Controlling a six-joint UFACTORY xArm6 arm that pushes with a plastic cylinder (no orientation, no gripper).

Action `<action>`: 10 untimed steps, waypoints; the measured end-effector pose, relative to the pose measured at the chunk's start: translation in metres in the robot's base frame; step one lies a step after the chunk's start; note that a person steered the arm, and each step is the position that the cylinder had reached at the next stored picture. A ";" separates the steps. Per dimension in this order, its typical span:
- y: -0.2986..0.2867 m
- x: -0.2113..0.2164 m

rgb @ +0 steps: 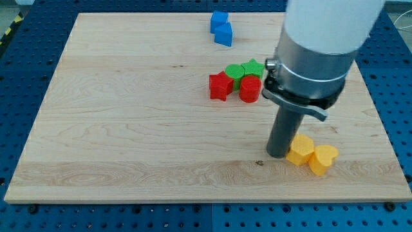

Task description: Point your arm towards the blue cube

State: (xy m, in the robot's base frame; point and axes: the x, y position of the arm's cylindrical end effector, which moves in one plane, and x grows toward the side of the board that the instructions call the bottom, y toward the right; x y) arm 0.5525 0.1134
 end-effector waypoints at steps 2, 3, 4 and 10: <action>-0.051 -0.006; -0.079 -0.038; -0.106 -0.065; -0.188 -0.304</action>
State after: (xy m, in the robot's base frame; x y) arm 0.2480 -0.0751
